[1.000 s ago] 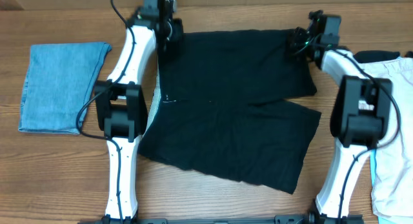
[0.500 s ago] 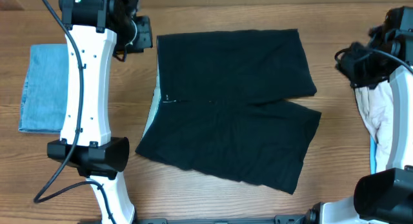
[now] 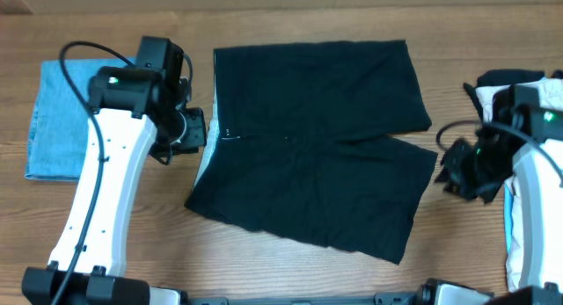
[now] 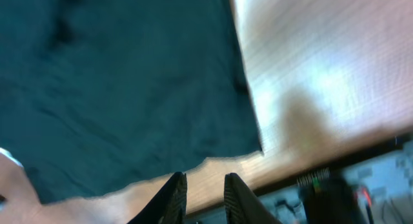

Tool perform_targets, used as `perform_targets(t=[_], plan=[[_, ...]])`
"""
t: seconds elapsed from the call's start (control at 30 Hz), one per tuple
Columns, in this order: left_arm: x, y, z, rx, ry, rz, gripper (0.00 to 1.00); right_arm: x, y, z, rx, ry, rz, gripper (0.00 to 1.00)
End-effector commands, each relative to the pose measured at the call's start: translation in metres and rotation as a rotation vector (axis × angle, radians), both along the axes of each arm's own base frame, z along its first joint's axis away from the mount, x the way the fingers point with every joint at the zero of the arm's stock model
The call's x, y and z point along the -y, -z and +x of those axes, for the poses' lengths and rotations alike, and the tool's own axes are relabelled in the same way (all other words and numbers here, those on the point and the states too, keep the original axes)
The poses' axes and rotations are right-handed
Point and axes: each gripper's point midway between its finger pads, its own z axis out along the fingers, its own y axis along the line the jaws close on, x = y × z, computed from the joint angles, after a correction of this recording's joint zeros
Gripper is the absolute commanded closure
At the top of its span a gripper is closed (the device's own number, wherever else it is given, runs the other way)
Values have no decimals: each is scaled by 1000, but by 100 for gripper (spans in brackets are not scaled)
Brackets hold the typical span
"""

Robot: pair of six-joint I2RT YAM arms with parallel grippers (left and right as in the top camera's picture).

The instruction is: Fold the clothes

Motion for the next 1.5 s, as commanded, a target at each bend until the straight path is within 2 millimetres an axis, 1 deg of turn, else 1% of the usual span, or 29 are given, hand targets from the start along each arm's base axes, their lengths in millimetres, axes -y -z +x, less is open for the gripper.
perform_targets(t=[0.0,0.07,0.1,0.13,0.17,0.2,0.27,0.33,0.4,0.43,0.47,0.53,0.57,0.67,0.77,0.87,0.9,0.93,1.0,1.03,1.1,1.17,1.2,1.27,1.3,1.33,1.37,1.4,1.47], plan=[[16,33,-2,-17,8,-79,65,-22,45,-42,-62,61,78,74],[17,43,5,5,9,-84,43,-31,78,-65,-122,80,112,71],[17,45,7,13,10,-86,37,-39,90,-73,-146,108,152,70],[18,45,10,26,10,-87,28,-54,106,-78,-145,121,227,69],[18,45,11,33,11,-88,25,-55,117,-79,-137,120,219,61],[18,45,12,37,12,-89,23,-52,129,-83,-143,140,178,38],[18,45,13,40,14,-88,21,-48,145,-87,-148,171,133,31],[18,45,15,46,15,-89,20,-39,152,-90,-156,191,74,30],[19,44,17,58,15,-90,13,-36,156,-92,-154,195,53,30],[18,44,18,61,14,-87,11,-36,158,-91,-150,199,53,31],[18,44,20,66,13,-87,10,-37,159,-89,-141,203,57,37],[17,43,24,84,8,-90,5,-38,160,-87,-128,192,57,43],[15,43,26,91,1,-90,3,-39,160,-85,-120,191,55,44],[6,42,31,108,-26,-91,3,-41,162,-78,-102,208,50,45],[3,41,34,115,-36,-91,2,-40,170,-62,-79,226,49,45],[2,41,34,116,-30,-90,2,-33,178,-42,-112,222,19,45],[2,41,34,116,-30,-90,3,-29,178,-29,-110,198,9,44],[2,41,34,116,-30,-90,2,-26,175,-19,-117,198,-5,45],[2,41,34,116,-29,-89,2,-18,171,-7,-130,187,-40,46],[2,41,34,117,-30,-90,2,-11,167,0,-147,168,-77,46],[1,42,33,115,-33,-87,2,-10,166,-4,-169,162,-82,50],[-12,43,29,91,-69,-71,1,-12,163,-17,-210,109,-75,49],[-24,46,22,56,-109,-71,2,-13,162,-23,-235,90,-70,46],[-34,51,9,-4,-155,-104,2,-13,161,-27,-250,81,-67,45],[-39,57,3,-33,-178,-112,2,-13,160,-28,-254,80,-67,44],[-44,69,-7,-70,-195,-114,2,-13,161,-27,-245,60,-65,44],[-43,82,-16,-105,-199,-137,2,-12,162,-23,-228,56,-70,44],[-39,92,-22,-123,-193,-167,2,-11,163,-18,-206,58,-72,44],[-29,112,-29,-137,-181,-221,4,-11,164,-10,-172,60,-68,44]])
